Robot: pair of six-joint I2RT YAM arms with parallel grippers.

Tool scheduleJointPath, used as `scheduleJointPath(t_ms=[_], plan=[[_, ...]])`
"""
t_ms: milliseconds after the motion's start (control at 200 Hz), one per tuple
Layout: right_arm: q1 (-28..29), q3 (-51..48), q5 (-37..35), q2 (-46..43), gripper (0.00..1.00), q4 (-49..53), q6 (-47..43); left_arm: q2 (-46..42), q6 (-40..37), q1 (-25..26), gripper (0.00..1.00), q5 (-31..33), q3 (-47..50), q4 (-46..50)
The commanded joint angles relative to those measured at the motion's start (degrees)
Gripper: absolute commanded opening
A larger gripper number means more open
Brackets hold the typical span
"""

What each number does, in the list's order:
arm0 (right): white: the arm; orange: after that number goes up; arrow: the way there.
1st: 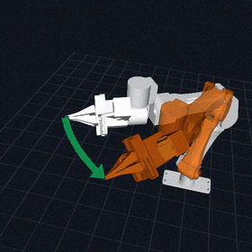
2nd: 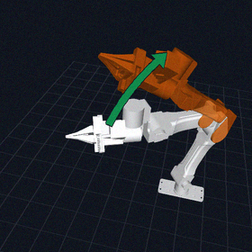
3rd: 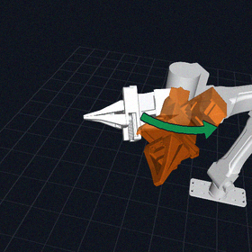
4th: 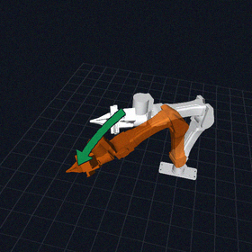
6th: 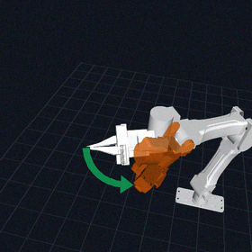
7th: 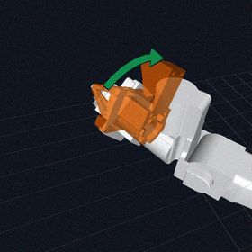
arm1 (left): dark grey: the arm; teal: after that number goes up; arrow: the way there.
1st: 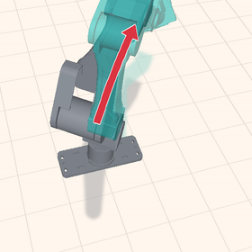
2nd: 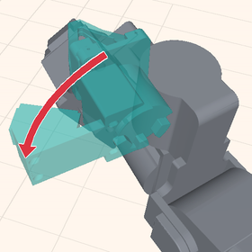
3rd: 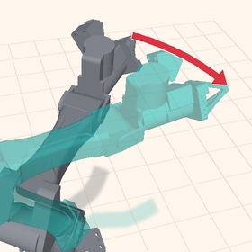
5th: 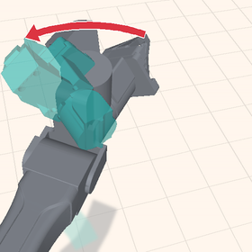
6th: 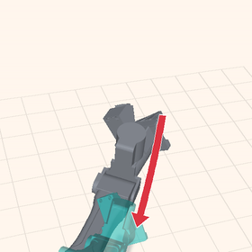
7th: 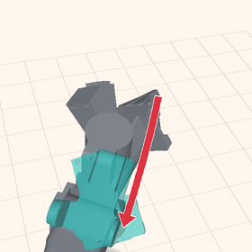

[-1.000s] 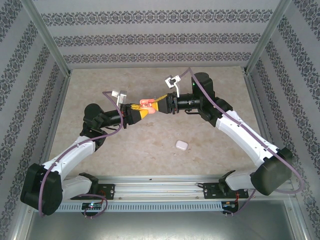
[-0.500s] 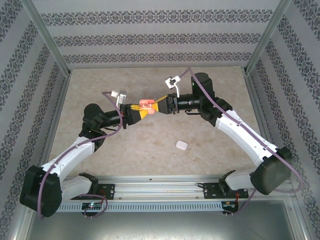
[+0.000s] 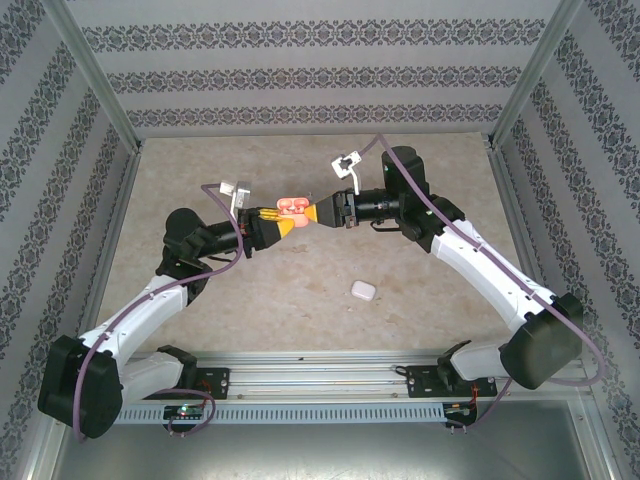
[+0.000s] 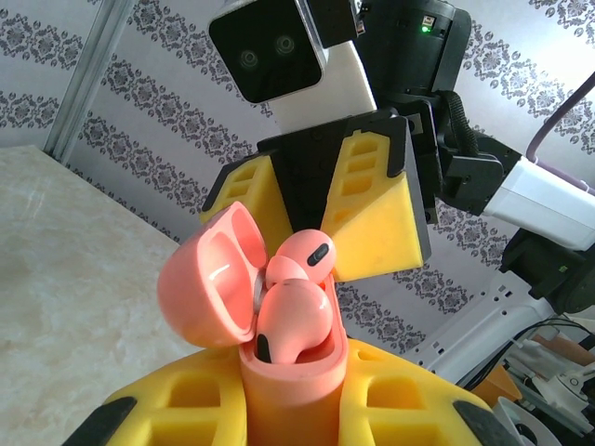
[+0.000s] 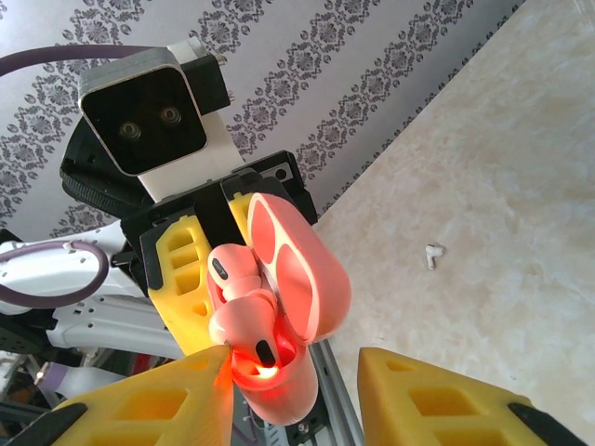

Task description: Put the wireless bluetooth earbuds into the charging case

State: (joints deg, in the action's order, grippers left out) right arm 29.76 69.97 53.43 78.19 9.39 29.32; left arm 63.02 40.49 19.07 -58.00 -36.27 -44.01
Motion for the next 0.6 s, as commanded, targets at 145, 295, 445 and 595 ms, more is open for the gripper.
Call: scheduleJointPath(t_ms=[145, 295, 445, 595], plan=[[-0.69, -2.73, -4.04, 1.75, 0.38, 3.48, 1.35, -3.62, -2.51, 0.90, 0.00, -2.09, -1.60, -8.51], [-0.58, -2.97, -4.85, -0.55, 0.46, 1.82, 1.35, -4.21, -5.29, 0.89, 0.00, -1.37, -1.52, -5.39], [-0.67, -3.10, -6.86, -2.29, 0.51, 1.42, 1.47, -4.34, -5.99, 0.93, 0.00, -1.32, -1.64, -4.49], [-0.80, -3.32, -8.07, -3.13, 0.52, 0.82, 1.95, -4.43, -6.39, 0.91, 0.00, -1.25, -1.74, -4.02]])
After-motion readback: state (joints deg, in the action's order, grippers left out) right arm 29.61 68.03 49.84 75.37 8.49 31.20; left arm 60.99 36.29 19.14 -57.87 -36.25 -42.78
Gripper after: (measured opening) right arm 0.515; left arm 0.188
